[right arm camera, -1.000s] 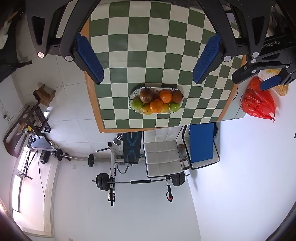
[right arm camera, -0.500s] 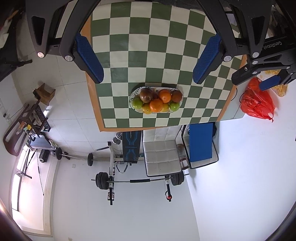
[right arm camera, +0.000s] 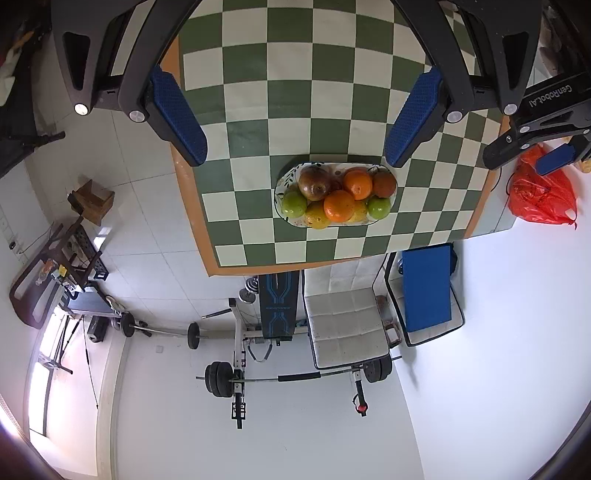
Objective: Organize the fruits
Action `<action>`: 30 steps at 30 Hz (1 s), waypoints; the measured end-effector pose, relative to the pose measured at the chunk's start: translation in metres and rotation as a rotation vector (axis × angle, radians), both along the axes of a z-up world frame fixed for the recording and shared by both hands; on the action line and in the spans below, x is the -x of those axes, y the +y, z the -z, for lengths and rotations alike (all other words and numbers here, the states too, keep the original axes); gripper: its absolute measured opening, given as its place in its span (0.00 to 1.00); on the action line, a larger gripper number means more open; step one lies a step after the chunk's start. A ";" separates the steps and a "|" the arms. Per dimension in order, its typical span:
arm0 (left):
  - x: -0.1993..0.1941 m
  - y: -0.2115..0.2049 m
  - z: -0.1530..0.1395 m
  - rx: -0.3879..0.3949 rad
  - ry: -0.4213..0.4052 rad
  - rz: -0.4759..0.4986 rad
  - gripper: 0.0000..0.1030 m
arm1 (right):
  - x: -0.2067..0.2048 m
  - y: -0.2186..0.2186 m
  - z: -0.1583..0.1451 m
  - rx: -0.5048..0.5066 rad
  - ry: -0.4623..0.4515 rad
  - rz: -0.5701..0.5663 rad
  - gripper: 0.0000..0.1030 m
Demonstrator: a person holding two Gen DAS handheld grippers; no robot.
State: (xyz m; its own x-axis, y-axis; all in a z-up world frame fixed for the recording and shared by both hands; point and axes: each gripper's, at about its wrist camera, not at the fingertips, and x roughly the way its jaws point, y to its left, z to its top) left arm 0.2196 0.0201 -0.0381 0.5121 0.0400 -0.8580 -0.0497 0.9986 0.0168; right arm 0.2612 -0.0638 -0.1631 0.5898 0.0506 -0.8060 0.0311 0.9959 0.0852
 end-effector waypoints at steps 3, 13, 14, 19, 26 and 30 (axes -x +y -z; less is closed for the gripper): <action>-0.018 -0.003 0.016 -0.009 0.019 -0.001 0.99 | -0.017 -0.001 0.014 0.009 0.014 -0.001 0.96; -0.059 -0.009 0.061 -0.032 0.081 0.003 0.99 | -0.068 0.004 0.068 0.022 0.082 -0.025 0.96; -0.062 -0.008 0.065 -0.033 0.087 0.001 0.99 | -0.070 0.005 0.071 0.028 0.086 -0.027 0.96; -0.072 -0.006 0.079 -0.029 0.103 -0.006 0.99 | -0.083 0.007 0.088 0.029 0.115 -0.031 0.96; -0.078 -0.004 0.090 -0.020 0.119 -0.012 0.99 | -0.091 0.006 0.098 0.031 0.133 -0.027 0.96; -0.079 -0.002 0.090 -0.016 0.107 -0.015 0.99 | -0.092 0.006 0.099 0.037 0.132 -0.025 0.96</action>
State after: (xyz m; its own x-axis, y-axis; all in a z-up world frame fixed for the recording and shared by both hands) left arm 0.2983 0.0182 -0.1277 0.4172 0.0610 -0.9067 -0.0622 0.9973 0.0385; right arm 0.3530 -0.0578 -0.2622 0.4775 0.0327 -0.8780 0.0150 0.9989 0.0453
